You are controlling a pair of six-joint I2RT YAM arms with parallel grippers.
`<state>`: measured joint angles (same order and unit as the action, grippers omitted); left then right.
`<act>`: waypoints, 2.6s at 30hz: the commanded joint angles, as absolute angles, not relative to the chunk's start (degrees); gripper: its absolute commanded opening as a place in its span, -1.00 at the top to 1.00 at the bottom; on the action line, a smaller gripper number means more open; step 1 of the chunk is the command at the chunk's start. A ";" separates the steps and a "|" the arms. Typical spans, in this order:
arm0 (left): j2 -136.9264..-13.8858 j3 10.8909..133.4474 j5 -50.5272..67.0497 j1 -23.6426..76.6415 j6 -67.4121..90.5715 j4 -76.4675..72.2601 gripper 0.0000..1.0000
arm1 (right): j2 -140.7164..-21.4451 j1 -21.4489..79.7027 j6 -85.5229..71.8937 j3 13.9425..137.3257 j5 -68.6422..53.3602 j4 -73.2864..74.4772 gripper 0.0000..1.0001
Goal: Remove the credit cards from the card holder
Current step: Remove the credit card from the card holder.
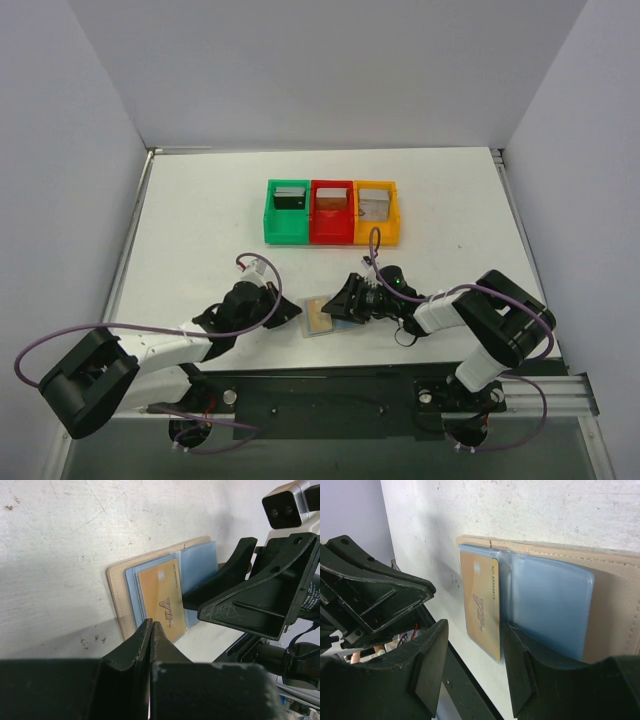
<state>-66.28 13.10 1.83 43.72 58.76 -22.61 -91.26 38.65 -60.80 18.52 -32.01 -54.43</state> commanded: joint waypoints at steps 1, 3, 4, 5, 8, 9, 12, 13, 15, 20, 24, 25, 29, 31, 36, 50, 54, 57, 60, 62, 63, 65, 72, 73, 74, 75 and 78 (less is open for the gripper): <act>-65.74 15.46 1.23 43.68 57.39 -21.53 1.00 | -90.61 38.50 -59.33 19.07 -32.61 -54.49 0.14; -67.49 15.90 2.46 43.68 57.39 -23.19 0.99 | -90.53 38.50 -59.33 19.16 -32.52 -54.49 0.14; -69.07 16.17 3.16 43.77 57.31 -23.73 1.00 | -90.53 38.50 -59.33 19.16 -32.52 -54.41 0.14; -70.13 16.17 3.69 43.77 57.39 -25.21 1.00 | -90.53 38.58 -59.33 19.16 -32.52 -54.49 0.14; -73.99 16.17 5.36 44.12 58.01 -28.12 1.00 | -90.53 38.50 -59.15 19.16 -32.52 -54.41 0.14; -74.70 16.17 5.71 44.21 58.27 -29.60 1.00 | -90.35 38.50 -59.06 19.07 -32.61 -54.32 0.14; -75.67 16.00 6.24 44.38 58.71 -31.72 1.00 | -90.26 38.50 -58.97 19.16 -32.61 -54.05 0.14; -75.33 16.00 6.15 44.38 58.80 -31.64 1.00 | -90.18 38.50 -58.97 19.16 -32.52 -53.88 0.14; -74.28 16.00 5.80 44.47 58.80 -31.12 1.00 | -90.09 38.50 -58.80 19.16 -32.52 -53.70 0.14; -71.20 15.65 5.01 44.38 58.89 -30.23 1.00 | -89.74 38.50 -58.54 19.25 -32.43 -53.09 0.13; -70.84 16.17 5.18 44.38 58.80 -30.41 1.00 | -89.82 38.58 -58.45 19.07 -32.34 -53.09 0.13; -71.27 16.26 5.53 44.47 58.80 -30.76 1.00 | -89.74 38.50 -58.45 19.16 -32.26 -53.09 0.13; -71.54 17.22 4.40 44.56 58.71 -26.92 1.00 | -89.82 38.50 -58.45 19.34 -32.17 -52.91 0.14; -70.84 16.88 3.43 44.56 58.80 -25.93 1.00 | -89.83 38.50 -58.36 19.34 -32.25 -52.74 0.14; -66.99 16.96 -1.74 44.56 59.76 -18.56 1.00 | -89.47 38.50 -57.92 19.60 -32.26 -51.86 0.14; -73.82 18.10 4.57 45.61 58.89 -30.05 1.00 | -89.30 38.50 -57.66 20.04 -32.43 -51.42 0.13; -75.76 17.58 4.48 45.88 59.33 -31.11 1.00 | -89.12 38.50 -57.57 20.13 -32.34 -50.80 0.14; -74.89 16.70 3.78 45.88 59.50 -31.03 1.00 | -88.95 38.50 -57.39 20.22 -32.43 -50.71 0.13; -74.97 16.79 3.60 45.88 59.33 -30.59 1.00 | -89.03 38.50 -57.39 20.30 -32.52 -50.80 0.13; -75.41 16.87 3.69 45.97 59.24 -30.59 1.00 | -88.86 38.50 -57.48 20.39 -32.43 -50.80 0.13; -76.02 16.87 3.69 45.88 59.24 -30.76 1.00 | -88.86 38.58 -57.65 20.39 -32.43 -50.89 0.13; -76.72 16.79 3.95 45.88 59.24 -31.46 1.00 | -88.77 38.50 -57.66 20.39 -32.43 -50.89 0.13; -79.28 16.79 3.43 45.88 59.24 -31.29 1.00 | -87.45 38.50 -58.01 20.13 -32.34 -51.06 0.13; -79.36 16.70 3.34 45.97 59.33 -31.03 1.00 | -87.28 38.50 -58.09 20.21 -32.17 -51.06 0.12; -79.45 16.53 3.17 45.97 59.33 -30.94 1.00 | -86.93 38.50 -58.10 20.21 -32.17 -51.06 0.12; -79.54 16.35 2.99 45.88 59.33 -30.85 1.00 | -86.75 38.50 -58.10 20.21 -32.17 -50.98 0.13; -79.54 15.82 2.64 45.97 59.41 -30.59 1.00 | -86.05 38.58 -58.18 20.39 -32.17 -50.89 0.12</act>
